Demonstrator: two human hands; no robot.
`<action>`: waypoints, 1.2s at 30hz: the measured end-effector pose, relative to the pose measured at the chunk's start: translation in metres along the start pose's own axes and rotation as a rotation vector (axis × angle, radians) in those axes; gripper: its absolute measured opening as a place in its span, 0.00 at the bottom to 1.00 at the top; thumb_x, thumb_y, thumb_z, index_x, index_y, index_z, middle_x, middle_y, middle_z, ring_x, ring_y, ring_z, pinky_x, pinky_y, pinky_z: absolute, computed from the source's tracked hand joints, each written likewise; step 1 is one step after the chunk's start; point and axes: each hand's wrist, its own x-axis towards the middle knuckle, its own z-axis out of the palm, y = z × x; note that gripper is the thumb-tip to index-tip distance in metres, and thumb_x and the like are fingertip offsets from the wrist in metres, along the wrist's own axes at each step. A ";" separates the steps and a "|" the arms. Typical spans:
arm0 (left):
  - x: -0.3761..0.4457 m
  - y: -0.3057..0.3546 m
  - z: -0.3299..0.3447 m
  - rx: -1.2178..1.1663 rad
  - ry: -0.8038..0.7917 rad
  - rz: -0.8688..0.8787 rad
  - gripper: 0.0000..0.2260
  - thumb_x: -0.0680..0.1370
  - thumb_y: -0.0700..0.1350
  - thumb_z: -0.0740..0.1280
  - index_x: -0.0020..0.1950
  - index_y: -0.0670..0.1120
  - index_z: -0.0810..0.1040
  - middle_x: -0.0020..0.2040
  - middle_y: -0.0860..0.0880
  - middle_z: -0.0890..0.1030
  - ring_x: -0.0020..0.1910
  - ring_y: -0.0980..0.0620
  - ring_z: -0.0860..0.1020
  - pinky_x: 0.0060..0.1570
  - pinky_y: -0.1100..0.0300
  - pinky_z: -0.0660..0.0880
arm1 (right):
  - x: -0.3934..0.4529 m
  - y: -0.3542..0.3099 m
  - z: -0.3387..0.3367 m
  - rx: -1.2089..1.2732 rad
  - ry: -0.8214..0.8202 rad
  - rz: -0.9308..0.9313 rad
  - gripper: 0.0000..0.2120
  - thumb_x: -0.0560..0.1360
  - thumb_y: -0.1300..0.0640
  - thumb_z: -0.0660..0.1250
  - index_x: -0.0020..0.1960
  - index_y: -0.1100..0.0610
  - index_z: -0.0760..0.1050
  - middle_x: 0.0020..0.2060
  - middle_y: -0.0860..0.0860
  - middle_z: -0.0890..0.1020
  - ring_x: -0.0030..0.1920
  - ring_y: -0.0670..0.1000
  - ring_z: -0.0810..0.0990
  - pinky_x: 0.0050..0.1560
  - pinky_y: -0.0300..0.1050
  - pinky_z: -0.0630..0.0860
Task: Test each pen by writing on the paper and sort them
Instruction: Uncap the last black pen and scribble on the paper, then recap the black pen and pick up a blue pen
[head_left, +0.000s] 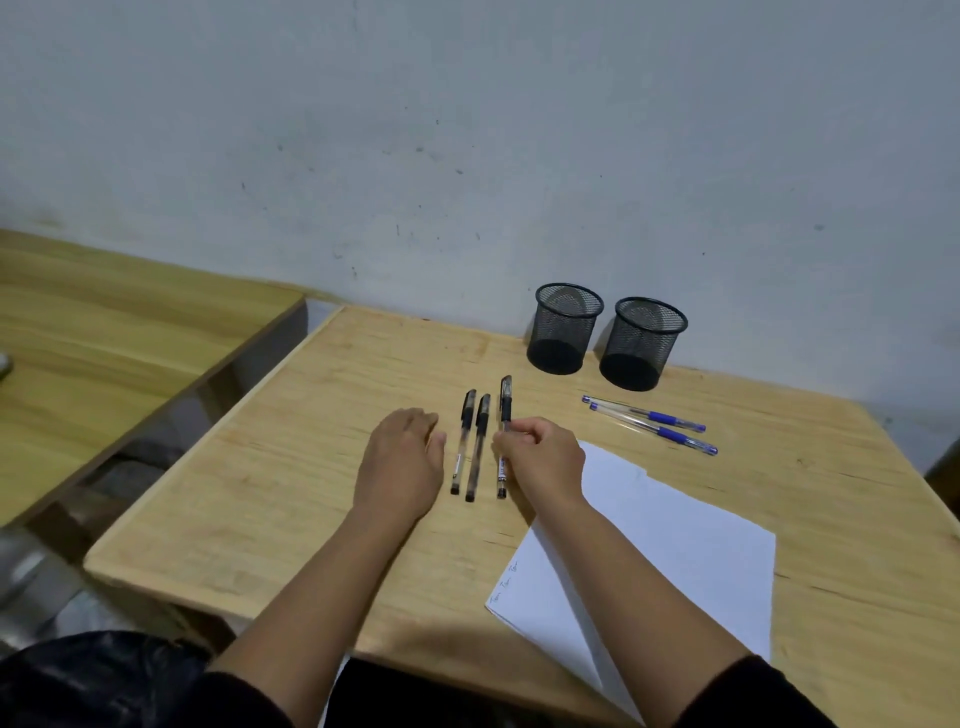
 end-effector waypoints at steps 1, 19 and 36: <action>0.000 -0.001 0.000 0.004 0.005 0.000 0.16 0.78 0.46 0.60 0.63 0.41 0.74 0.64 0.41 0.75 0.66 0.44 0.69 0.68 0.54 0.62 | 0.002 -0.001 0.003 -0.025 0.005 0.000 0.11 0.70 0.57 0.69 0.52 0.56 0.81 0.46 0.50 0.83 0.46 0.48 0.80 0.47 0.41 0.77; 0.002 0.007 -0.004 -0.037 0.005 -0.040 0.15 0.79 0.45 0.57 0.62 0.41 0.74 0.61 0.42 0.76 0.63 0.45 0.70 0.62 0.55 0.67 | 0.004 -0.013 -0.002 -0.492 -0.106 -0.331 0.17 0.77 0.56 0.60 0.64 0.60 0.74 0.58 0.57 0.78 0.57 0.55 0.76 0.53 0.43 0.70; 0.027 0.147 0.047 0.090 -0.074 0.428 0.14 0.79 0.43 0.56 0.62 0.38 0.71 0.60 0.40 0.76 0.63 0.43 0.69 0.64 0.53 0.65 | 0.018 0.002 -0.128 -0.961 0.085 -0.565 0.20 0.79 0.57 0.54 0.68 0.63 0.66 0.64 0.58 0.72 0.66 0.56 0.69 0.60 0.47 0.68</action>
